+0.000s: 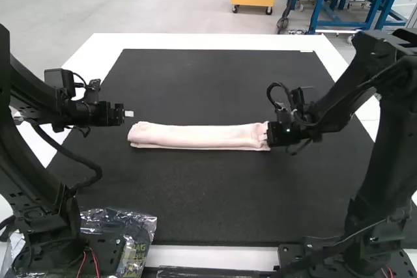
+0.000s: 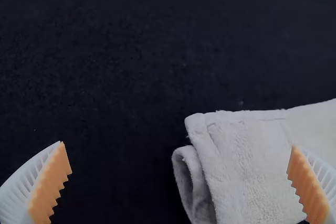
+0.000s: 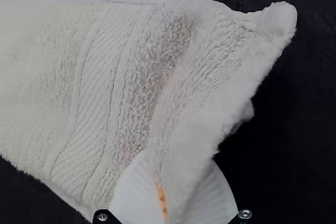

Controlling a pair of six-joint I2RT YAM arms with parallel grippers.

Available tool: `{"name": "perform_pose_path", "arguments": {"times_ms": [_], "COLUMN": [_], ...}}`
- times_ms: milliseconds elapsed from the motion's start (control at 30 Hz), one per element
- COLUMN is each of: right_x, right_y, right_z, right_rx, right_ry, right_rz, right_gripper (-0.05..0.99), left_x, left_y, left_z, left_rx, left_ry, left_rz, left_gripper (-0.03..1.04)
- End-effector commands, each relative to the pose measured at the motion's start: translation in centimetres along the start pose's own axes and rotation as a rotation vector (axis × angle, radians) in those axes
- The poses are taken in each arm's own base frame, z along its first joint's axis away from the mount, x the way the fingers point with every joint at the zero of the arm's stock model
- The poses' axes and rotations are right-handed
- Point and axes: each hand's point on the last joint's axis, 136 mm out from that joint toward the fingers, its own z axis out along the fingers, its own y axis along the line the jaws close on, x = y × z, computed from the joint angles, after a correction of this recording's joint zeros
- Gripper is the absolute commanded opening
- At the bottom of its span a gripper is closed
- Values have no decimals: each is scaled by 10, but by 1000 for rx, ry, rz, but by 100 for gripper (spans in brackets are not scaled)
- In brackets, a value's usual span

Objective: Fold the towel.

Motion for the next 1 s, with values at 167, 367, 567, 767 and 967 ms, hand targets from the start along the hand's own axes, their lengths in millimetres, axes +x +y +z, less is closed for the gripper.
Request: {"name": "perform_pose_path", "arguments": {"times_ms": [167, 367, 567, 767, 967], "right_x": [-47, -75, -70, -64, -69], "right_y": [-45, -13, 48, 102, 150], "right_z": [-69, -73, -44, -15, 11], "right_rx": [70, 20, -57, -139, -205], "right_ry": [-148, -166, -119, -82, -69], "right_rz": [55, 9, -103, -181, -243], "right_gripper": [-3, -3, -3, -3, -3], "left_x": [-18, -20, -23, -18, -12], "left_y": [-3, -5, -3, -3, -3], "left_z": [-6, -6, -6, -5, -5], "left_rx": [6, 8, -1, -4, -5], "left_ry": [-56, -61, -73, -68, -73], "left_rz": [25, 33, 51, 62, 85], "left_gripper": [97, 97, 97, 97, 97]}}
